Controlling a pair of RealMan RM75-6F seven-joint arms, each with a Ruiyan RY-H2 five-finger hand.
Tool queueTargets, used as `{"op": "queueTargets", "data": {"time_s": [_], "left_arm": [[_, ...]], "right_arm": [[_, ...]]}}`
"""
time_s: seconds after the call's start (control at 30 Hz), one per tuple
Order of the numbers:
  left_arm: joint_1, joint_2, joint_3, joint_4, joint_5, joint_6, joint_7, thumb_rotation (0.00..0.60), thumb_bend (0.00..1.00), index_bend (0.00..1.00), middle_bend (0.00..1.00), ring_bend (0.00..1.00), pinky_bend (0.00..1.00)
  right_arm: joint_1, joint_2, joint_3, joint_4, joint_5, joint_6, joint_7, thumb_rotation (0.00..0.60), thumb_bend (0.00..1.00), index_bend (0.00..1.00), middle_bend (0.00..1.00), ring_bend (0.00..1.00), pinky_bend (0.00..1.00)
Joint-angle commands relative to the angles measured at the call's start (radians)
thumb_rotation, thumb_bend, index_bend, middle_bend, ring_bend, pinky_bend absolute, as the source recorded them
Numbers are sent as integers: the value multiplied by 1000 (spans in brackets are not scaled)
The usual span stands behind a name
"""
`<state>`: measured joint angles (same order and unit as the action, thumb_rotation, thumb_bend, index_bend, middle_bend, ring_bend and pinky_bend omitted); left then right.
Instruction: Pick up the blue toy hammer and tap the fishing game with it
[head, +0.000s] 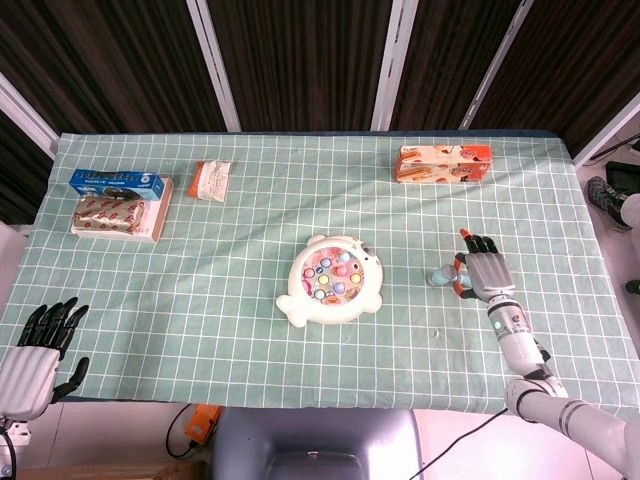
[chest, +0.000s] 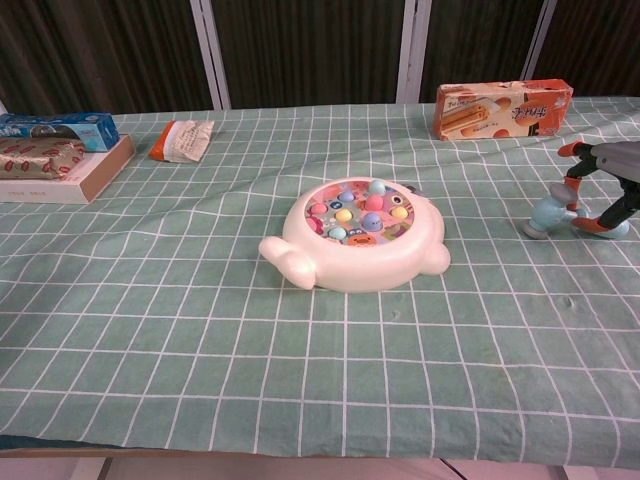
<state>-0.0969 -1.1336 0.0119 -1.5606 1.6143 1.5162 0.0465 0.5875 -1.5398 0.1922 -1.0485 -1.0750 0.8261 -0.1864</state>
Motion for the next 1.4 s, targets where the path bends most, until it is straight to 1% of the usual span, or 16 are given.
{"op": "queueTargets", "data": {"time_s": [0.03, 0.57, 0.67, 0.77, 1.1, 1.2, 1.37, 1.4], "left_arm": [[0, 0, 0, 0, 0, 0, 1, 600, 425, 0, 0, 0, 0], [0, 0, 1, -2, 1, 0, 3, 600, 424, 0, 0, 0, 0], [0, 0, 0, -2, 1, -1, 4, 600, 424, 0, 0, 0, 0], [0, 0, 1, -3, 2, -1, 4, 600, 424, 0, 0, 0, 0], [0, -1, 0, -2, 3, 1, 4, 600, 426, 0, 0, 0, 0], [0, -1, 0, -2, 3, 1, 4, 600, 426, 0, 0, 0, 0], [1, -1, 0, -2, 3, 3, 4, 600, 426, 0, 0, 0, 0], [1, -2, 0, -2, 4, 3, 4, 600, 426, 0, 0, 0, 0]], "right_arm": [[1, -1, -1, 1, 1, 0, -3, 600, 497, 634, 0, 0, 0], [2, -9, -2, 13, 18, 6, -25, 600, 523, 664, 9, 0, 0], [3, -10, -3, 15, 20, 5, -31, 600, 526, 689, 73, 4, 0], [3, -11, -5, 17, 24, 5, -40, 600, 528, 706, 138, 53, 0], [5, -15, -7, 23, 34, -2, -51, 600, 528, 713, 240, 158, 0], [5, -15, -7, 23, 36, 0, -55, 600, 528, 725, 299, 226, 0], [7, -16, -9, 24, 37, 2, -68, 600, 534, 744, 441, 359, 0], [7, -17, -10, 24, 35, 3, -69, 600, 536, 748, 459, 367, 0]]}}
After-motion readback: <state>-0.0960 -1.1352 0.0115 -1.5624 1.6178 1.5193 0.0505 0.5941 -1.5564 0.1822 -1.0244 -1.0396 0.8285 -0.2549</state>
